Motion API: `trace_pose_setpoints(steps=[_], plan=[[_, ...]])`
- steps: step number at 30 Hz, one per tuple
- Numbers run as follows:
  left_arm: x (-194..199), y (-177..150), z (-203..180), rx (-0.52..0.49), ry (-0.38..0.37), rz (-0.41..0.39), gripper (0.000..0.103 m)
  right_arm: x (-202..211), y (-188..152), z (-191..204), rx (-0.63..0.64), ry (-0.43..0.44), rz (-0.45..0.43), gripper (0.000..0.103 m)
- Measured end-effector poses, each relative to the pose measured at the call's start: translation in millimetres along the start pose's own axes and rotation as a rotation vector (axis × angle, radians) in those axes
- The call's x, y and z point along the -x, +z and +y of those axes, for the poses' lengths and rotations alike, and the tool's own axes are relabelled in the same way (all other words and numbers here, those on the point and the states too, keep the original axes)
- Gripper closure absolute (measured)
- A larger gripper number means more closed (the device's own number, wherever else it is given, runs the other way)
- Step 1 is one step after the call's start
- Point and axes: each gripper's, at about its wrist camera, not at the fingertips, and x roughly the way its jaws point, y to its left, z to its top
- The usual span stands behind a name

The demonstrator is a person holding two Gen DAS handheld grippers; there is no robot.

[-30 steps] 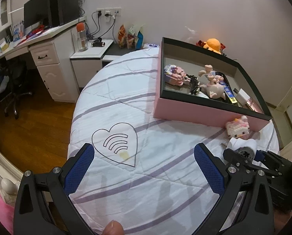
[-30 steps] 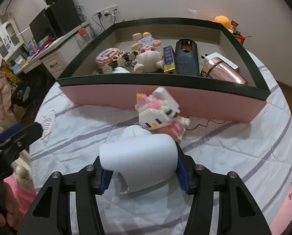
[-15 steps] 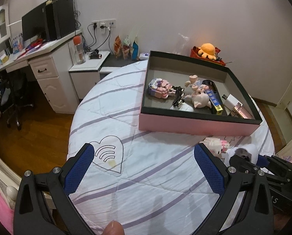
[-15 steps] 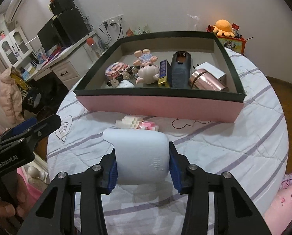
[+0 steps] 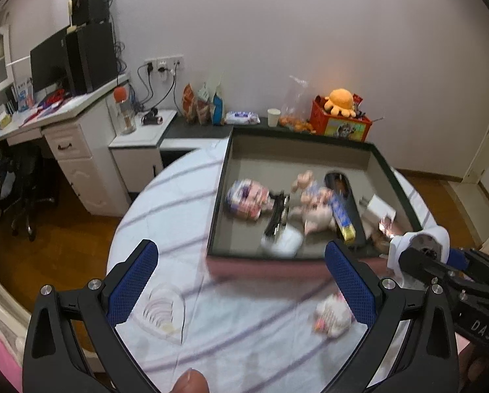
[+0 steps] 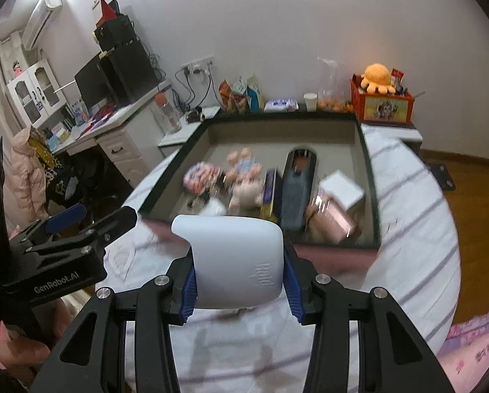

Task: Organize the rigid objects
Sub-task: 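Carry the device into the tray corner and open the right gripper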

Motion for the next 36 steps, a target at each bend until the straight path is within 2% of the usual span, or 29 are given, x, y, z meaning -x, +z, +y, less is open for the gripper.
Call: trace_pose_setpoints(steps=[6, 13, 19, 26, 31, 34, 36], plan=[[-34.0, 43.8, -8.8, -0.001, 0.011, -0.024, 0.000, -24.9, 50.2, -28.4, 0.004, -0.050, -0.028, 0.058], [-94.1, 75.9, -21.3, -0.001, 0.010, 0.021, 0.000, -93.9, 97.7, -67.9, -0.003, -0.130, 0.030, 0.058], [-127.8, 84.5, -35.7, -0.021, -0.003, 0.058, 0.000, -126.5, 105.1, -85.9, -0.004, -0.176, 0.079, 0.058], [-143.0, 86.5, -45.6, -0.036, 0.008, 0.081, 0.000, -142.5, 106.2, -96.3, -0.014, -0.225, 0.124, 0.057], [-141.0, 86.5, -45.7, -0.035, 0.006, 0.083, 0.000, -142.8, 107.2, -87.3, 0.020, -0.236, 0.125, 0.037], [-131.9, 86.5, -42.3, -0.032, 0.007, 0.072, 0.000, -135.9, 105.8, -79.4, 0.028, -0.244, 0.106, 0.018], [-121.4, 85.7, -39.6, -0.027, 0.007, 0.061, 0.000, -125.7, 106.5, -75.1, 0.034, -0.252, 0.076, 0.018]])
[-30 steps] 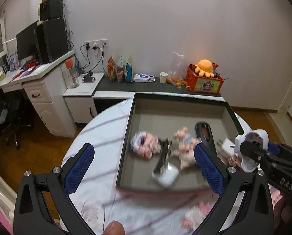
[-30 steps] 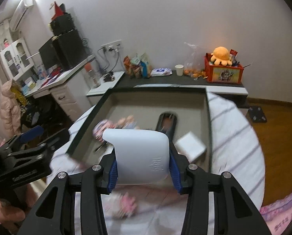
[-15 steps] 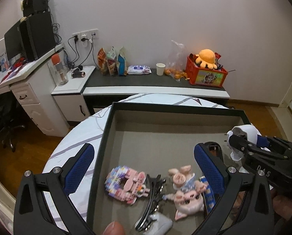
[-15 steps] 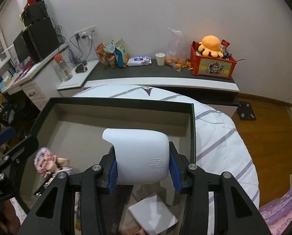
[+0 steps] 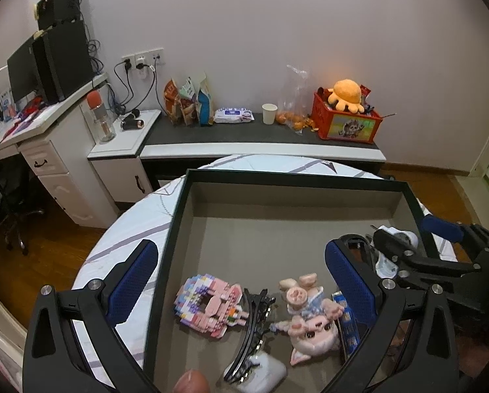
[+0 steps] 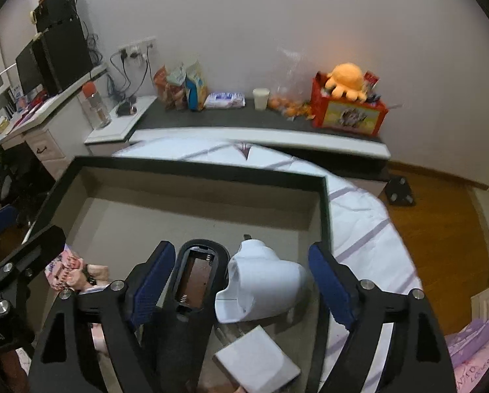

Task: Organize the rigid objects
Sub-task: 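Carry the device into the tray corner and open the right gripper, then move the left gripper down to the pink-and-white block figure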

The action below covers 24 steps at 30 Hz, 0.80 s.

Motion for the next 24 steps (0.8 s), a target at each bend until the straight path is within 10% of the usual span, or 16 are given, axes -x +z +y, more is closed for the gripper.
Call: trace_pose_setpoints(steps=[24], plan=[[150.6, -93.4, 10.7, -0.005, 0.009, -0.067, 0.000, 158.2, -114.2, 6.1, -0.111, 0.095, -0.122, 0.017]])
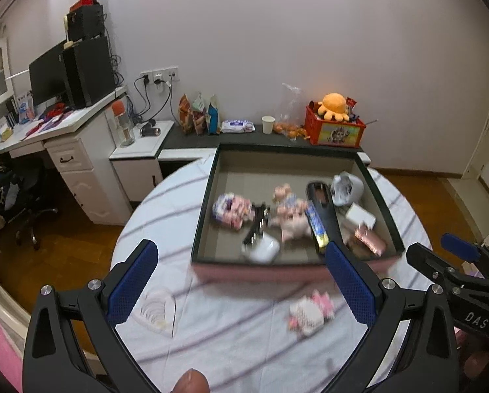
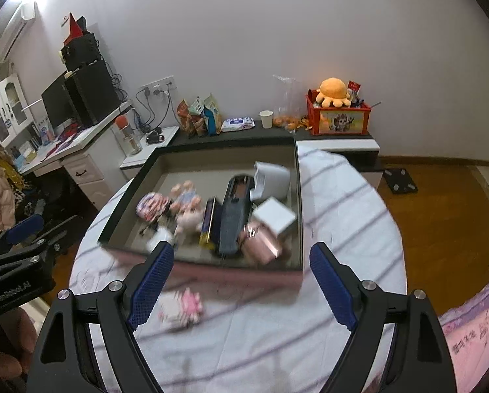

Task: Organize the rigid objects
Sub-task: 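Move the left gripper down to the pink-and-white block figure, then grasp the block figure with the left gripper and lift it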

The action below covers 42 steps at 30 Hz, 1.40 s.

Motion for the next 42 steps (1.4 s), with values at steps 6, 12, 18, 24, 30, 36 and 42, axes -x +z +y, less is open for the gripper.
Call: trace_pose_setpoints(steps=[6, 12, 18, 24, 30, 36, 42], plan=[[2.6, -42.5, -3.8, 0.002, -0.013, 0.074, 0.000, 12.3, -31.6, -6.0, -0.023, 0.014, 0.026, 0.017], [-3.2, -63.5, -20.6, -0.031, -0.028, 0.119, 0.000, 19.2, -40.4, -14.0, -0.042, 0.011, 0.026, 0.017], [-11.8, -65.1, -30.7, -0.044, -0.046, 0.132, 0.000, 19.3, -42.1, -20.5, -0.056, 0.002, 0.026, 0.017], [-27.5, -66.7, -37.4, -0.044, -0.054, 0.161, 0.000, 11.7, -43.1, -26.6, -0.067, -0.005, 0.041, 0.017], [-53.1, -68.5, -51.8, -0.055, -0.060, 0.197, 0.000, 0.2, -43.0, -34.1, -0.077, -0.008, 0.063, 0.017], [-84.9, -75.3, -64.8, -0.059, -0.059, 0.253, 0.000, -12.9, -43.1, -45.2, -0.093, -0.017, 0.089, 0.017], [-114.9, -82.4, -71.2, -0.056, -0.045, 0.296, 0.008, -24.0, -41.7, -58.4, -0.116, -0.029, 0.109, 0.017]])
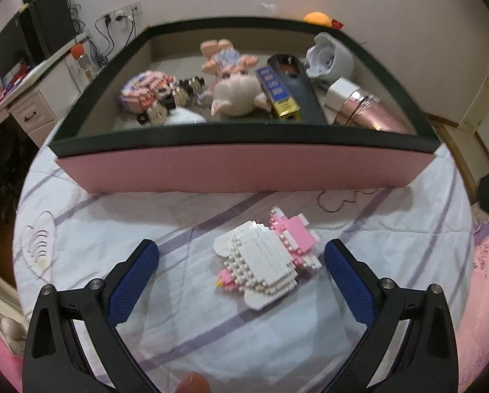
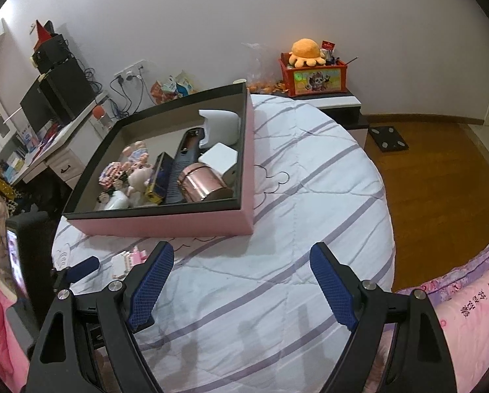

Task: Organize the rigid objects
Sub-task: 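Grasp the block figure with the left gripper and lift it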

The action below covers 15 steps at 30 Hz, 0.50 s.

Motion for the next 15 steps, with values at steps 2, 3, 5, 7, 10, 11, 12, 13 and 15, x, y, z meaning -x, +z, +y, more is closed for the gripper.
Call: trace_pose_setpoints(steps=[2, 3, 5, 7, 10, 11, 12, 13, 15], plan=[[-0.3, -0.7, 1.9, 0.001, 0.001, -0.019, 0.013, -2.4, 1.0, -2.0, -0.004, -0.001, 0.004, 0.017], [0.3, -0.7, 2.1, 0.000, 0.002, -0.023, 0.021, -3.2, 1.4, -2.9, -0.005, -0.001, 0.005, 0.017], [2.7, -0.4, 3.5, -0.006, 0.004, -0.035, 0.036, -4.9, 2.5, -4.2, -0.008, -0.003, 0.007, 0.017], [4.8, 0.3, 8.1, 0.002, -0.008, -0.037, 0.043, -5.6, 3.0, -4.6, -0.010, 0.000, 0.008, 0.017], [5.7, 1.4, 14.3, 0.010, -0.028, -0.034, 0.043, -5.7, 3.2, -2.0, -0.004, 0.006, 0.008, 0.017], [7.3, 0.6, 16.5, 0.014, -0.033, -0.033, 0.043, -5.3, 3.1, -0.4, 0.001, 0.008, 0.008, 0.017], [8.5, 0.0, 18.1, 0.016, -0.035, -0.032, 0.043, -4.6, 2.9, 1.1, 0.005, 0.009, 0.007, 0.017], [10.3, -1.1, 19.5, 0.017, -0.036, -0.030, 0.043, -3.6, 2.5, 2.6, 0.009, 0.010, 0.006, 0.017], [13.4, -2.2, 23.6, 0.020, -0.036, -0.028, 0.043, -2.7, 2.7, 3.7, 0.010, 0.010, 0.005, 0.017]])
